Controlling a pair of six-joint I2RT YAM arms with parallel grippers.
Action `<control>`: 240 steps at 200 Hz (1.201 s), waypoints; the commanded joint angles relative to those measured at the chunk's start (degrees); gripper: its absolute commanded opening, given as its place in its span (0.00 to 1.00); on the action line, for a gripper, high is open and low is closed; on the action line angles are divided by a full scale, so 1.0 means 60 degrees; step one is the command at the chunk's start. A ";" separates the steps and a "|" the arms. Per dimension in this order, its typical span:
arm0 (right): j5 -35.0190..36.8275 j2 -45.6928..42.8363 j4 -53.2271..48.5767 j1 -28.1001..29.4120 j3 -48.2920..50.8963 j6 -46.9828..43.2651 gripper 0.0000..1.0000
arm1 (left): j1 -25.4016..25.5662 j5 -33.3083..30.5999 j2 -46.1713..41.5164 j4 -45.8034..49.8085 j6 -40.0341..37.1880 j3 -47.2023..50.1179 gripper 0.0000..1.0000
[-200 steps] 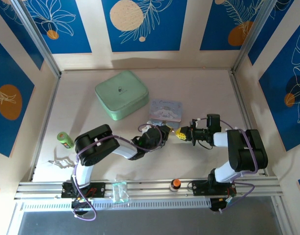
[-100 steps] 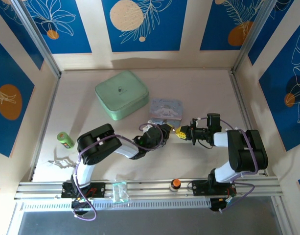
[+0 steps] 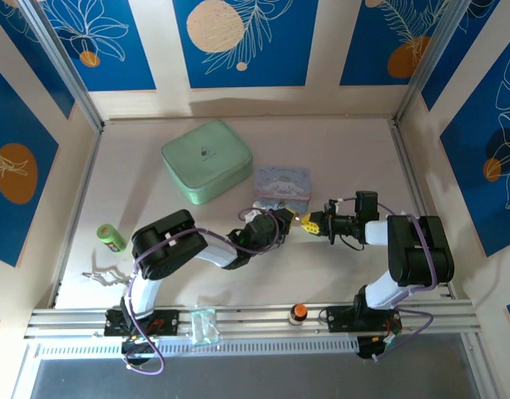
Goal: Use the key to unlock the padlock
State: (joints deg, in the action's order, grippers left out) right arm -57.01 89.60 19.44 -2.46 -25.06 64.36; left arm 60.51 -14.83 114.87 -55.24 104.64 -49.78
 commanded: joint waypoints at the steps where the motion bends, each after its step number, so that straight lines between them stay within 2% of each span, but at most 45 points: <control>1: 0.0402 0.0082 -0.0002 -0.0084 -0.0503 -0.0472 0.00 | 0.0857 0.2099 -0.0170 -0.1959 -0.0226 -0.0229 0.00; 43: 0.0873 -0.0270 -0.1234 -0.0132 -0.0677 -0.1424 0.00 | 0.0857 0.2283 0.0231 -0.2371 -0.0126 -0.0251 0.00; 94: 0.1598 -0.0926 -0.2075 -0.0059 -0.0686 -0.1990 0.00 | 0.0872 0.2252 0.0245 -0.2146 -0.0241 -0.0156 0.00; 135: 0.1899 -0.0981 -0.1727 0.0244 -0.0543 -0.1827 0.00 | 0.0899 0.2349 0.0306 -0.2128 -0.0218 -0.0219 0.00; 173: 0.1375 -0.0452 -0.0099 0.0293 -0.0255 -0.0847 0.00 | 0.0901 0.2344 0.0323 -0.2439 -0.0165 -0.0152 0.00; 212: 0.1926 -0.0855 -0.0051 0.0352 -0.0160 -0.0938 0.00 | 0.0952 0.2354 0.0293 -0.2319 -0.0163 -0.0061 0.00; 240: 0.2615 -0.1391 -0.1225 0.0683 -0.0433 -0.1710 0.00 | 0.1054 0.2342 0.0467 -0.2544 -0.0009 -0.0082 0.00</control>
State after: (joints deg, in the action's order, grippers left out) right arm -47.37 84.29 10.31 -0.54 -25.39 57.14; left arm 60.66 -13.30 117.89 -59.29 104.68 -49.01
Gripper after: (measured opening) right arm 0.041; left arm 0.121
